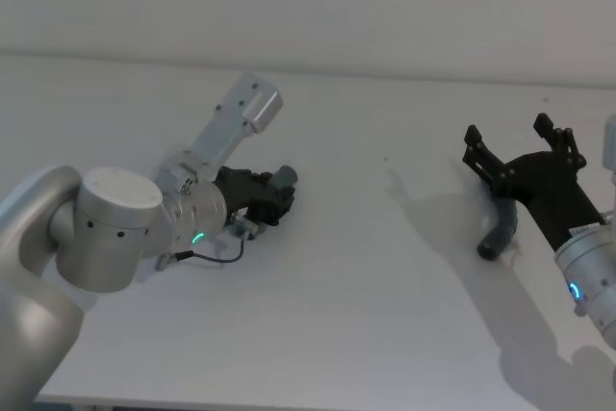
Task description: Use both hands to pick up one end of the pipe from the table, align the ends, and insert them.
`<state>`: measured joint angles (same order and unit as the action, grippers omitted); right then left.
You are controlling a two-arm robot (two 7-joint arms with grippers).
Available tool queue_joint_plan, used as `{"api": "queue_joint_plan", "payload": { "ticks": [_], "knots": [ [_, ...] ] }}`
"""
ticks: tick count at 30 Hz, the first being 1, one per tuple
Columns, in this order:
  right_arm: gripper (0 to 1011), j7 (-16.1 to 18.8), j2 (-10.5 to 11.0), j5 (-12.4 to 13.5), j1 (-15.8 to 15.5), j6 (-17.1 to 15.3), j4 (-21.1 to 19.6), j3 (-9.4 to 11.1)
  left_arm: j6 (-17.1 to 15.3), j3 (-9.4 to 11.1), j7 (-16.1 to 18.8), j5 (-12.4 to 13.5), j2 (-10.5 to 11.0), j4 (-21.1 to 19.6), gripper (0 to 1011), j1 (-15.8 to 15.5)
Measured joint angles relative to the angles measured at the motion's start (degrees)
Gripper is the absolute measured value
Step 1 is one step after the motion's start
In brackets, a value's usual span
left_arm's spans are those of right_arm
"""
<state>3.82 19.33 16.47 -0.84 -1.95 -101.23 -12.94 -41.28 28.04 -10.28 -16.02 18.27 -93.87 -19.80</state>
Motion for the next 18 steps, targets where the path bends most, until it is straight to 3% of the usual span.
{"api": "queue_joint_plan", "payload": {
  "ticks": [7, 18],
  "knots": [
    [1004, 0.0, 0.0, 0.0, 0.0, -0.6, -0.1, 0.1, 0.0, 0.0, 0.0, 0.0, 0.0, 0.0, 360, 0.0],
    [1003, -0.5, 0.6, 0.2, 0.0, -7.2, -1.7, 0.8, 0.0, 0.0, 0.0, 0.0, 0.0, 0.0, 360, 0.0]
  ]
}}
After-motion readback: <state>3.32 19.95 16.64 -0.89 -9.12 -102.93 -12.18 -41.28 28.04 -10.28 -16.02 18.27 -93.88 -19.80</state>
